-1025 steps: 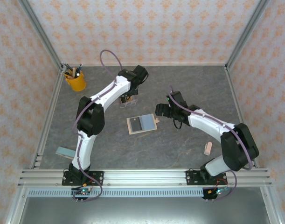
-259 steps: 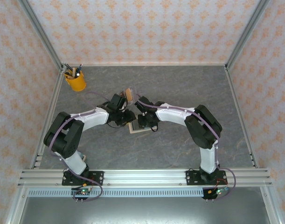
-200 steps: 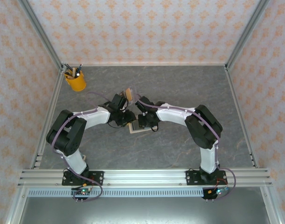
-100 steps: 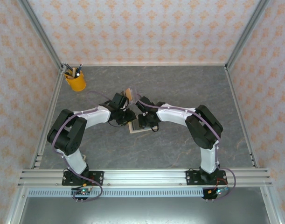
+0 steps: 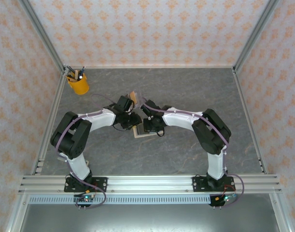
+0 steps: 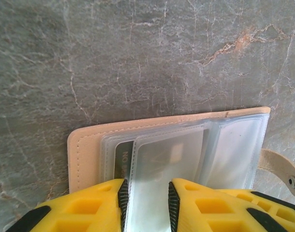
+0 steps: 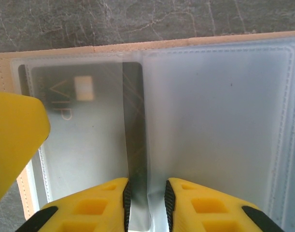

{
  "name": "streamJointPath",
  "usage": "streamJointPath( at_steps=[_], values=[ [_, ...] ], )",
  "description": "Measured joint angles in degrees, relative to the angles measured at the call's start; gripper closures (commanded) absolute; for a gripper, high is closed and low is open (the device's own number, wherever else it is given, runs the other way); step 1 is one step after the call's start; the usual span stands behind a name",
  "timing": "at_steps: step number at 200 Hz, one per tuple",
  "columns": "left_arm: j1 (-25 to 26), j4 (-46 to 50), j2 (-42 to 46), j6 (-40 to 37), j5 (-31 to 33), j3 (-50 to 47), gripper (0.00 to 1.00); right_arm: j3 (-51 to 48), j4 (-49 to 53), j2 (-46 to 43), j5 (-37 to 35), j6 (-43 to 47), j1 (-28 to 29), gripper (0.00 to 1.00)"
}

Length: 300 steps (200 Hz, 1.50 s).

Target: Take the credit cards out of the card holder

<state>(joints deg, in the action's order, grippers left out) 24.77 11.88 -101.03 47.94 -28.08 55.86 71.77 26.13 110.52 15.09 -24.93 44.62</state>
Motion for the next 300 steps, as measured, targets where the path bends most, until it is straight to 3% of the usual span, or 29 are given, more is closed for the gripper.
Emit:
streamJointPath(
  at_steps=[114, 161, 230, 300],
  values=[
    [-0.04, 0.52, -1.38, -8.70, -5.84, 1.38, 0.71, -3.58, -2.97, -2.84, 3.45, 0.09, -1.33, 0.66],
    [-0.04, -0.50, -1.38, -8.66, -8.48, 1.38, 0.71, -7.04, -4.81, -9.84, 2.86, 0.07, -1.70, 0.59],
    [0.28, -7.72, -1.51, -4.04, -14.84, 1.27, 0.65, -15.72, -10.36, -23.87, -7.67, -1.05, -1.70, 0.54],
    [5.51, -12.50, -5.77, -0.31, -17.62, 4.50, 0.55, -21.24, -13.40, -31.17, -18.51, -2.97, -1.70, 0.50]
  ],
)
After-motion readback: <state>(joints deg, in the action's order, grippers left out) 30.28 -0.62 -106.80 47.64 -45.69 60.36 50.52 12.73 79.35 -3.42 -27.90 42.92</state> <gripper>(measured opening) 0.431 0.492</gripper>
